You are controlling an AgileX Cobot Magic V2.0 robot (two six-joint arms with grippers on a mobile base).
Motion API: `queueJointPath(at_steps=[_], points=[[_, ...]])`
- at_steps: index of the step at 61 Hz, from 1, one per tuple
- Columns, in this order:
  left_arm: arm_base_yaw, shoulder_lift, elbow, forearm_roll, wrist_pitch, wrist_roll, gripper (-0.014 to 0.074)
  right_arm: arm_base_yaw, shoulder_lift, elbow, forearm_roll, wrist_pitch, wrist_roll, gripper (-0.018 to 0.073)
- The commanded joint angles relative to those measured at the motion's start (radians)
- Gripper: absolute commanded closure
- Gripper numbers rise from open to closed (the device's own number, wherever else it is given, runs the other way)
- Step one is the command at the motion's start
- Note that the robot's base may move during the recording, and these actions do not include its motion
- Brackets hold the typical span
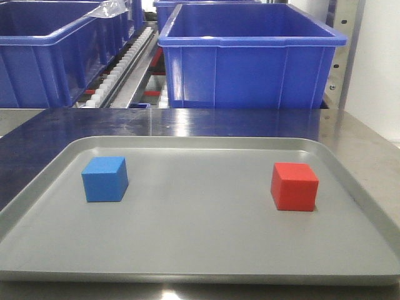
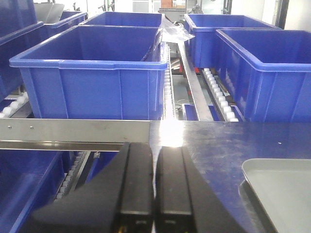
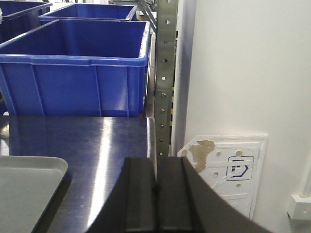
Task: Sort and place red and blue blocks on shelf
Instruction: 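Move the right gripper toward the red cube on the tray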
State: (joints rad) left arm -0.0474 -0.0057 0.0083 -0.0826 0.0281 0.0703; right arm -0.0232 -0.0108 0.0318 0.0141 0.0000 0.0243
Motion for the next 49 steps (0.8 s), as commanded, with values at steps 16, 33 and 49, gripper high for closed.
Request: queueJointPath(at_steps=[16, 33, 49], points=[[-0.006, -0.003, 0.025, -0.005, -0.092, 0.004, 0.0475, -0.006, -0.017, -0.131, -0.006, 0.085, -0.004, 0.0502], [-0.006, -0.003, 0.025, -0.005, -0.092, 0.004, 0.0475, -0.006, 0.128, -0.323, 0.059, 0.401, -0.007, 0.0502], [-0.006, -0.003, 0.025, -0.005, -0.092, 0.004, 0.0475, 0.047, 0.395, -0.391, 0.228, 0.42, 0.0, 0.0502]])
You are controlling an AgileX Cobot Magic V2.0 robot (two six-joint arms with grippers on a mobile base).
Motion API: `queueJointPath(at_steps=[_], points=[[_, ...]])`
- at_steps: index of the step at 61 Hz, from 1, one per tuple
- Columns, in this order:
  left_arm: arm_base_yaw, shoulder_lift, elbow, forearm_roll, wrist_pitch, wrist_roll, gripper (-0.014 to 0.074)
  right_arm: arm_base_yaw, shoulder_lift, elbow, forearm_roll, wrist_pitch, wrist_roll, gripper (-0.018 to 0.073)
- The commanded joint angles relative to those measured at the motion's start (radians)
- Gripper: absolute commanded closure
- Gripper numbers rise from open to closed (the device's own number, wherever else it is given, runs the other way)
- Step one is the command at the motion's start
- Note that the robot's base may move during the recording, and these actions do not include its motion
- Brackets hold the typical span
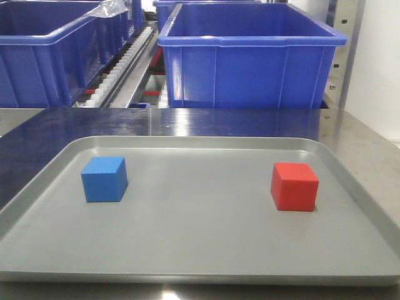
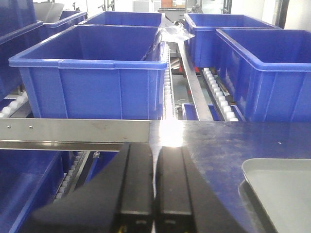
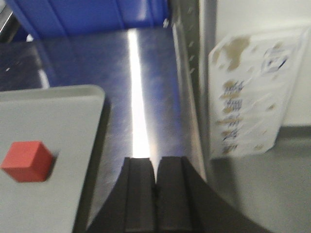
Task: Sort and place red and blue blocks on shelf
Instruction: 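Move the right gripper toward the red cube on the tray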
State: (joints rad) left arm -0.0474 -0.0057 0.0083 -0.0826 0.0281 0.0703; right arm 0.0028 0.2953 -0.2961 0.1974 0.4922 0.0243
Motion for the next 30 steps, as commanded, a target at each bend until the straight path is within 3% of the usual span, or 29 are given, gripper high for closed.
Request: queueJointPath(at_steps=[1, 13, 25, 30], points=[[-0.006, -0.003, 0.025, -0.005, -0.092, 0.004, 0.0475, 0.025, 0.11, -0.075, 0.041, -0.066, 0.002, 0.0502], [-0.006, -0.003, 0.025, -0.005, -0.092, 0.004, 0.0475, 0.117, 0.286, -0.177, -0.051, 0.029, 0.029, 0.0502], [-0.006, -0.003, 0.025, -0.005, -0.092, 0.004, 0.0475, 0.214, 0.475, -0.262, -0.211, 0.127, 0.315, 0.0495], [-0.006, -0.003, 0.025, -0.005, -0.092, 0.004, 0.0475, 0.254, 0.557, -0.303, -0.27, 0.194, 0.403, 0.042]])
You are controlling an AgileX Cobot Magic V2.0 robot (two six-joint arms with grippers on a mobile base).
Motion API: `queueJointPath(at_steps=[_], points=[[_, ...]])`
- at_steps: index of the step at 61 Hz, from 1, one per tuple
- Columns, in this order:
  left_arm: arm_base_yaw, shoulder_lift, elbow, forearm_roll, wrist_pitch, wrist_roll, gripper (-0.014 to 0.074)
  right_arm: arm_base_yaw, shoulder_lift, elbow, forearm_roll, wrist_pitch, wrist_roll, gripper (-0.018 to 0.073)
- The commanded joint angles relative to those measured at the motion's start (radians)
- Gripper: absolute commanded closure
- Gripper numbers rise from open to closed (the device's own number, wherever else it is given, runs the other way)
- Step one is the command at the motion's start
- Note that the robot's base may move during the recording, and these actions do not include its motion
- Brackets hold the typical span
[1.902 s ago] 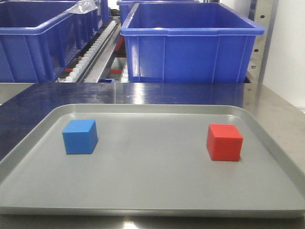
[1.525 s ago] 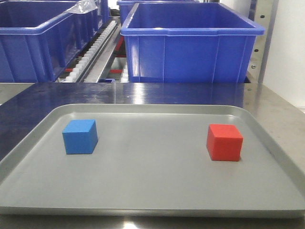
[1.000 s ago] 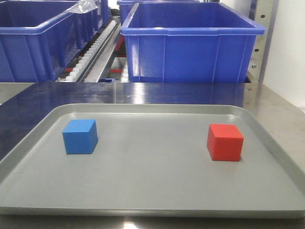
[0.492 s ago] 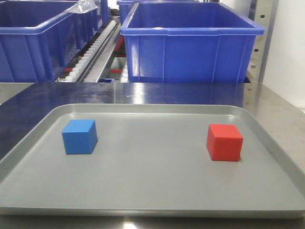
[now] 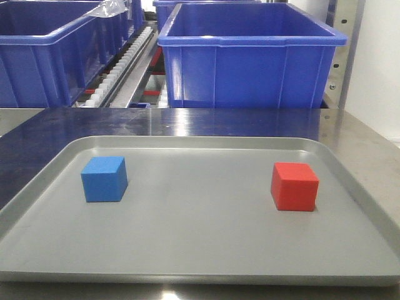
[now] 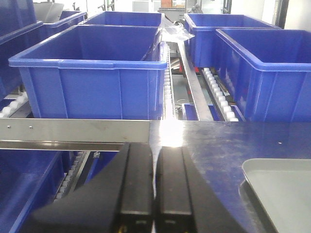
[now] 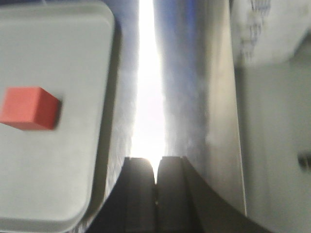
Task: Sort and place red and blue blocks on shelf
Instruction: 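Move the right gripper toward the red cube on the tray, then lower the open right gripper around the red cube and close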
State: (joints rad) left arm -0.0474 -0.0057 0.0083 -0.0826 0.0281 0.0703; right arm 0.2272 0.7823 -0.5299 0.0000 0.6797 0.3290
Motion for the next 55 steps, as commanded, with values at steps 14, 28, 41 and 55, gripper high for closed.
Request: queueJointPath(at_steps=[14, 28, 41, 55], points=[[-0.006, -0.003, 0.025, -0.005, -0.092, 0.004, 0.0475, 0.134, 0.289, -0.211, -0.094, 0.107, 0.118, -0.0055], [-0.006, -0.003, 0.025, -0.005, -0.092, 0.004, 0.0475, 0.221, 0.516, -0.423, -0.03, 0.245, 0.118, -0.0022], [-0.006, -0.003, 0.025, -0.005, -0.092, 0.004, 0.0475, 0.275, 0.69, -0.624, -0.014, 0.32, 0.215, -0.0023], [-0.006, -0.003, 0.025, -0.005, -0.092, 0.004, 0.0475, 0.35, 0.791, -0.736, -0.014, 0.347, 0.248, -0.0023]])
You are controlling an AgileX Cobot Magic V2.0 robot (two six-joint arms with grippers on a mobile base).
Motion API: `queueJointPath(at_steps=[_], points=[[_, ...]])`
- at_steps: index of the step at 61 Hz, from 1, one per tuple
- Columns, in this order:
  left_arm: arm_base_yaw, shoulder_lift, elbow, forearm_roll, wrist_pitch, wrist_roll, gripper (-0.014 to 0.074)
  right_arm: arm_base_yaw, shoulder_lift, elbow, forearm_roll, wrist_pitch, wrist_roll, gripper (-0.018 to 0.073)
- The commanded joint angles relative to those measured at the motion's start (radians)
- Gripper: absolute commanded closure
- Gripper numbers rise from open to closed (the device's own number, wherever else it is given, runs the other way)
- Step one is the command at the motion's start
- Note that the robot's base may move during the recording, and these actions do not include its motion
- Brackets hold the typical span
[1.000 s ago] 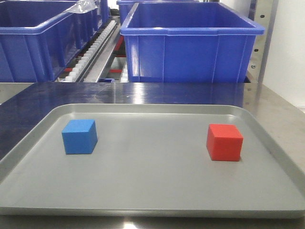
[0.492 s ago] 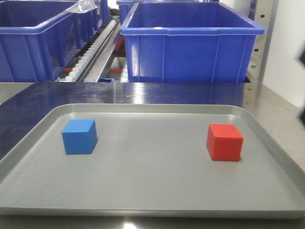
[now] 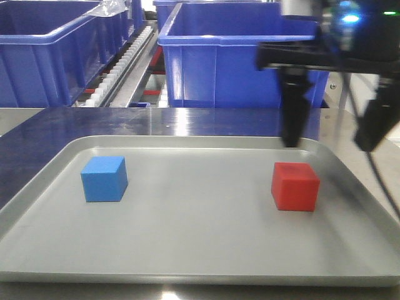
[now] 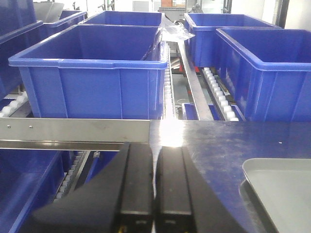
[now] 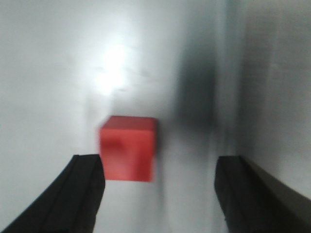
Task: Sort and place red and blue blocks on shelf
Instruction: 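Lower the open right gripper around the red cube and close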
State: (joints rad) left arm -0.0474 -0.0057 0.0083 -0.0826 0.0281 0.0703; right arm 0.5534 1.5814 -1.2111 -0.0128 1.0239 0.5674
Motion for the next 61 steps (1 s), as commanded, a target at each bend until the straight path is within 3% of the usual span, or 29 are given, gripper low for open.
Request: queueJointPath(at_steps=[1, 61], points=[[-0.006, -0.003, 0.025, -0.005, -0.092, 0.004, 0.0475, 0.027, -0.003, -0.056, -0.001, 0.001, 0.009, -0.0023], [-0.006, -0.003, 0.025, -0.005, -0.092, 0.004, 0.0475, 0.039, 0.072, 0.013, -0.012, -0.116, 0.061, -0.0023]])
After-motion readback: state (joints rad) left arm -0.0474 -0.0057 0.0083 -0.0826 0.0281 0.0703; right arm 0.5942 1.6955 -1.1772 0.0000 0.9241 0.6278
